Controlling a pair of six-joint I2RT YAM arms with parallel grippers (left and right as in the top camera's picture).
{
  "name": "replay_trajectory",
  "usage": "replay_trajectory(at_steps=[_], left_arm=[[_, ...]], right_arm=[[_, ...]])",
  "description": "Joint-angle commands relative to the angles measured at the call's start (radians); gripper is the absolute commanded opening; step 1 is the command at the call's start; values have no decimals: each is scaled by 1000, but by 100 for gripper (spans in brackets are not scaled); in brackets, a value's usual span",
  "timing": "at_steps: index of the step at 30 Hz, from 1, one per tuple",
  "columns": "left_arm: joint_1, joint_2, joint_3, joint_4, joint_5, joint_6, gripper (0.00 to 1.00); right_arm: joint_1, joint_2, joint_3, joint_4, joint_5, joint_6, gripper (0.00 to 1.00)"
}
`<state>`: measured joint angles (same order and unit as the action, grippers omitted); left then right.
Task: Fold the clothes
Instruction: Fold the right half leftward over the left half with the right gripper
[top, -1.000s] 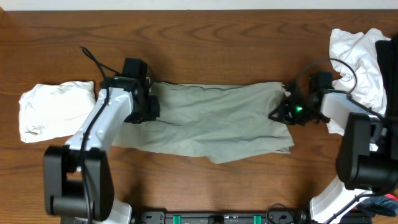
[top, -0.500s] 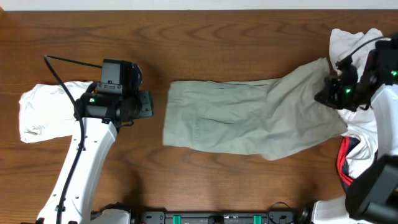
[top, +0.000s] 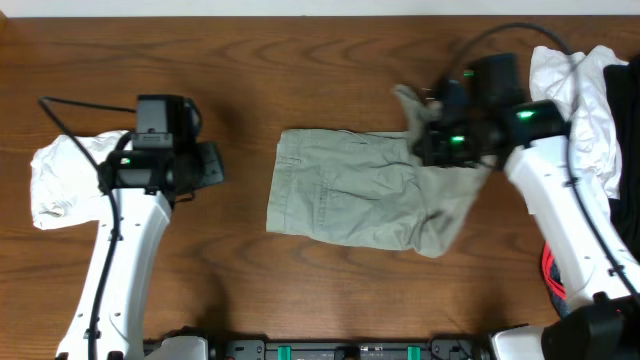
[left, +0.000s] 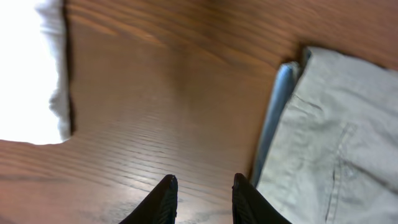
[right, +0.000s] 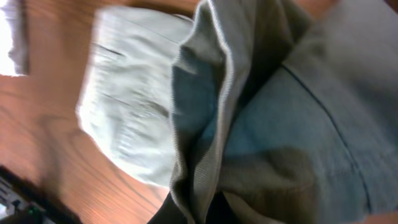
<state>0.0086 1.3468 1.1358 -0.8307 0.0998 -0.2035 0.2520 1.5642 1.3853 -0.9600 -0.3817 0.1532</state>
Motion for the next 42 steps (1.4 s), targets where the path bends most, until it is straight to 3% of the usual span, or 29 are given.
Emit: replay_trajectory(at_steps=[1, 12, 24, 26, 29, 32, 36, 42], left_arm=[[51, -1, -6, -7, -18, -31, 30], [79, -1, -6, -23, -18, -56, 31], [79, -1, -6, -29, -17, -56, 31], [79, -1, -6, -29, -17, -56, 31], [79, -1, -6, -29, -5, -56, 31], [79, -1, -6, -31, -3, -56, 31], [79, -1, -6, -32, -3, -56, 31], [79, -1, -6, -34, 10, -56, 31]], right_arm=[[116, -6, 17, 51, 37, 155, 1], [336, 138, 17, 197, 87, 314, 1], [439, 216, 17, 396, 79, 340, 9], [451, 217, 17, 428, 80, 340, 15], [462, 222, 17, 465, 87, 340, 38], [470, 230, 17, 489, 84, 339, 97], [475, 253, 17, 516, 6, 271, 99], [431, 245, 17, 453, 49, 240, 99]])
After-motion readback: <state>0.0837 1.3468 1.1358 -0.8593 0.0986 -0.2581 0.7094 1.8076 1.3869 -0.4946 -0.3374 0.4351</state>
